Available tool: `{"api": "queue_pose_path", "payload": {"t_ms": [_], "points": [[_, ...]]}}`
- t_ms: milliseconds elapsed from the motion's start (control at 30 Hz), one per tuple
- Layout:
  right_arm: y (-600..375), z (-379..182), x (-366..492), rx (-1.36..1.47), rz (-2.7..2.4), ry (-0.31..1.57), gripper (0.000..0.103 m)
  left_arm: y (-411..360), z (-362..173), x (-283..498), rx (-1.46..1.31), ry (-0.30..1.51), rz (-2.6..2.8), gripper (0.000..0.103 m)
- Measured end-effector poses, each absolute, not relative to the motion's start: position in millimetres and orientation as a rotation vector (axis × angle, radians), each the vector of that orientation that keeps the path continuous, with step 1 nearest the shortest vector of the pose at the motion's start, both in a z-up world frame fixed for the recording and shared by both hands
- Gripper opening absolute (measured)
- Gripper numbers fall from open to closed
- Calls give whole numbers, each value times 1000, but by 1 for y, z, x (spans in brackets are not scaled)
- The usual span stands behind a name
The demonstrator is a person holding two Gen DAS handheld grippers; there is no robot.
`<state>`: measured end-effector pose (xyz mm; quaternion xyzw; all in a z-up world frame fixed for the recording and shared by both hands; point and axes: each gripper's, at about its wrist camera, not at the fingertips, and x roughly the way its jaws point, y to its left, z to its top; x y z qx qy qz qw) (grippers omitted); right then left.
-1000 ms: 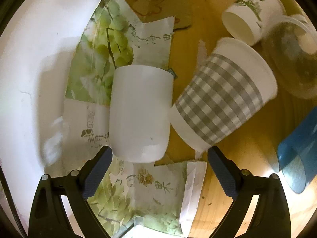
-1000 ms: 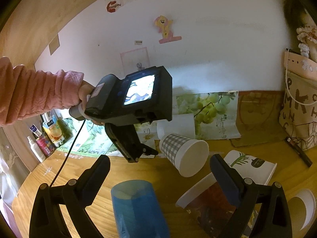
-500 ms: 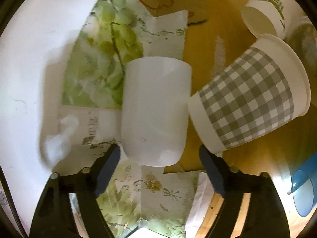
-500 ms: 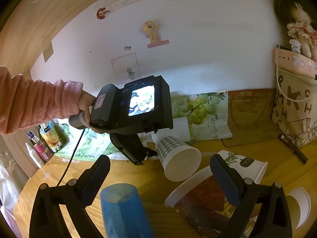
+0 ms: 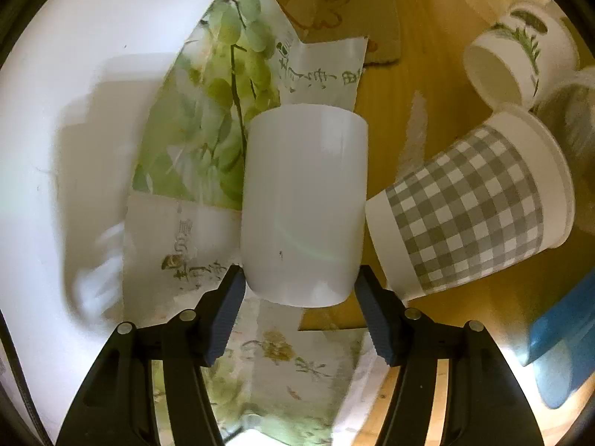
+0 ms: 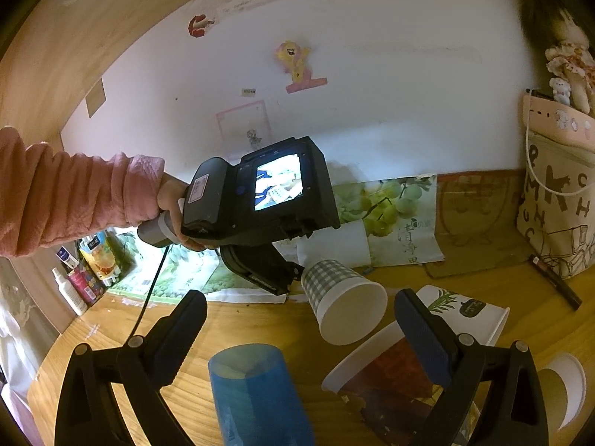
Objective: Flip cup upright
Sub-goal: 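Close the left gripper on the white frosted cup's base, then lift the white cup with the left gripper and carry it over the desk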
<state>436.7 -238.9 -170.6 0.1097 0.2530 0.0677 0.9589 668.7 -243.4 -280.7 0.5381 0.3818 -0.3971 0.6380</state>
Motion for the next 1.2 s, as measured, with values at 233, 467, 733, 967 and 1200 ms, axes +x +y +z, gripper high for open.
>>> {"api": "queue_pose_path", "payload": {"t_ms": [233, 467, 733, 967, 1200], "points": [[-243, -166, 435, 231, 130, 515, 102, -219, -270, 669, 1109, 958, -862, 65], [-247, -153, 426, 240, 131, 511, 102, -186, -265, 643, 1038, 1001, -718, 65], [-244, -138, 414, 228, 123, 526, 102, -150, -253, 611, 909, 1062, -581, 64], [-242, -129, 394, 286, 169, 555, 102, -116, -236, 558, 818, 1093, -491, 64], [-241, -126, 369, 325, 215, 591, 102, -106, -217, 498, 757, 1106, -404, 64]]}}
